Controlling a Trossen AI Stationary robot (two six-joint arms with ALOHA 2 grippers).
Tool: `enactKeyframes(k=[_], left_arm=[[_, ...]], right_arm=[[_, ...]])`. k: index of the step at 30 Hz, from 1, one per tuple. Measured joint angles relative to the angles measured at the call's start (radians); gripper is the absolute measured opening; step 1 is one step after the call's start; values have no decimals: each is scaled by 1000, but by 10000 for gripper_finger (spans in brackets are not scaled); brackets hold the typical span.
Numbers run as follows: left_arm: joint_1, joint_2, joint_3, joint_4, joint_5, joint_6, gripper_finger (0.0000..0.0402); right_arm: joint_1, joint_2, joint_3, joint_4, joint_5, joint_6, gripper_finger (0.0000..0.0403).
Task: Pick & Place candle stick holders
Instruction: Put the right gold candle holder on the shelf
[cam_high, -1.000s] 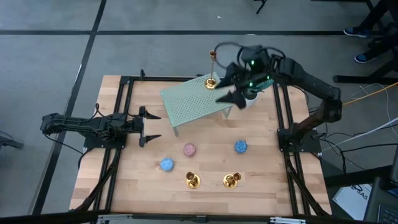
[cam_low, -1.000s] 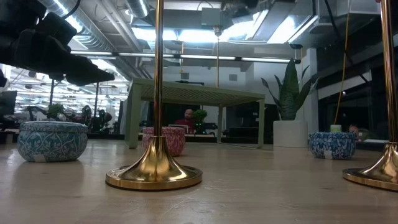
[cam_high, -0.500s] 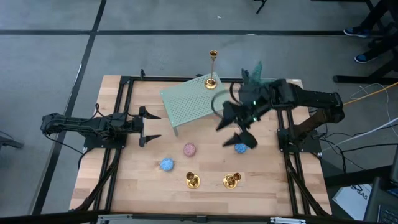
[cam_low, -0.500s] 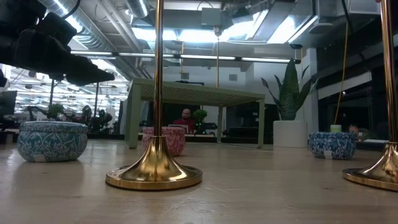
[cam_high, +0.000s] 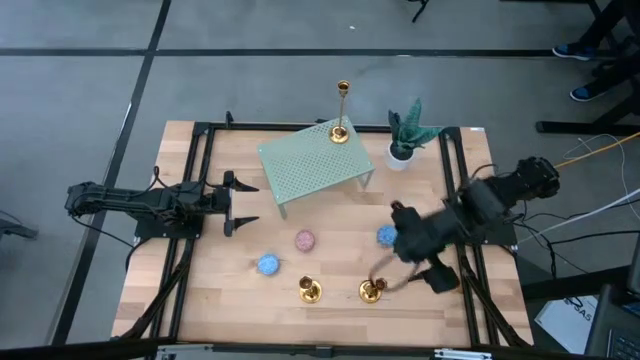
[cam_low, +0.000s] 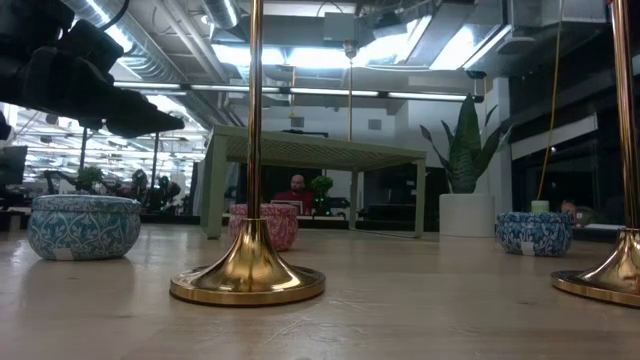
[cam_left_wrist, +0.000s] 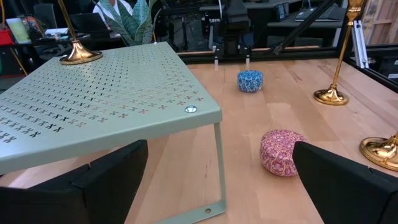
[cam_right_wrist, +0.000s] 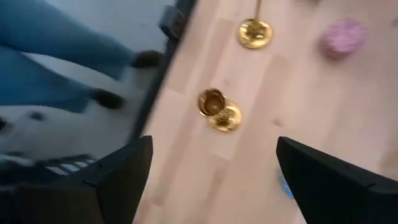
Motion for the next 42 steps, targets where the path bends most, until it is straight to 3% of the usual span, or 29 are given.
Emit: enactKeyframes(k=[7,18,24,31,42], left_arm=[[0,0,0,0,0,0,400],[0,0,0,0,0,0,400],[0,0,0,0,0,0,400],[0,0,0,0,0,0,400],[0,0,0,0,0,0,400]], right_arm=[[174,0,0,15,239,56,346],[329,0,-33,23,426,249,346],[366,0,-213,116,513,362,346],[383,0,-470,395,610,491,346],[381,0,-730,740,703,628,346]])
